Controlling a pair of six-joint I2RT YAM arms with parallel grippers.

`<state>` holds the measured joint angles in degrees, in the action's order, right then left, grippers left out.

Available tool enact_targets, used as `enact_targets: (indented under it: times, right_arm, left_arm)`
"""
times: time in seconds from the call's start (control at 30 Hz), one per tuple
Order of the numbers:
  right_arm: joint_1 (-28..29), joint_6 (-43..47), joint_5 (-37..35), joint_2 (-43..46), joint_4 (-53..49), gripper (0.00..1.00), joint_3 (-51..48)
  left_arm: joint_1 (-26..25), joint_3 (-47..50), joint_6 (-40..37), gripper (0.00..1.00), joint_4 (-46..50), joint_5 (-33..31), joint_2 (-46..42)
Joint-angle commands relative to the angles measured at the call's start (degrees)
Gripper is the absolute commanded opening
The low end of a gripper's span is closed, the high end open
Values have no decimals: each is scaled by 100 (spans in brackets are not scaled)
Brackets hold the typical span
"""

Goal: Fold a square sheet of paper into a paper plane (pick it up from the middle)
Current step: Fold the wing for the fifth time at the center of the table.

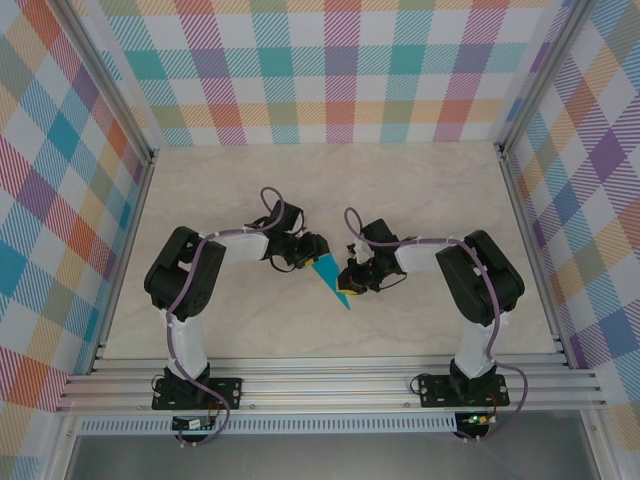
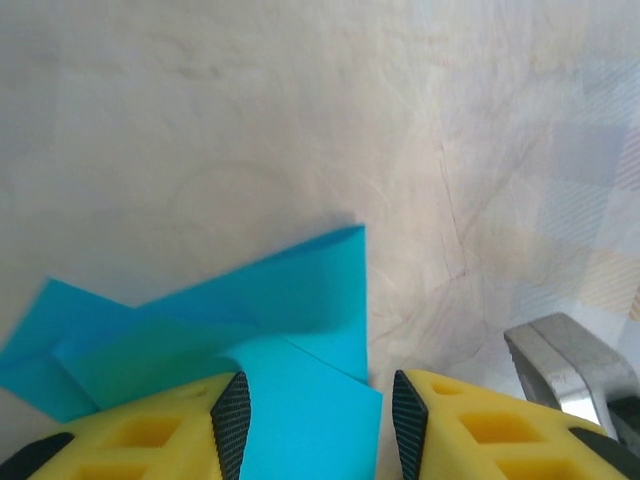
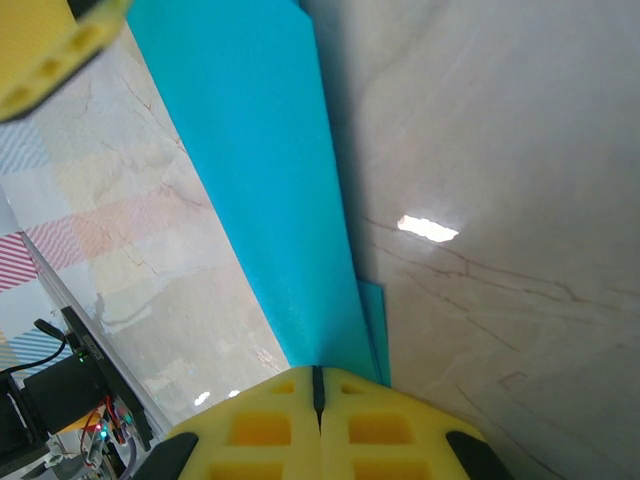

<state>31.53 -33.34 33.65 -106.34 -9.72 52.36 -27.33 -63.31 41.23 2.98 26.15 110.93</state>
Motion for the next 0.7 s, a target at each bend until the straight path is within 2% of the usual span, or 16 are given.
enact_targets:
  times: [0.0,0.4,0.67]
  right_arm:
    - [55,179,-609,-439,-779,0,-235]
    - [55,206,-537,-453,-829,0,-165]
    - [55,183,-496,-457,-827,0,-83]
  left_arm:
    - [449,-63,-308,45,288,-549,226]
    - [779,-335,-569,46,604,-472,304]
    - [938,-675,-735,46,1014,-414,-221]
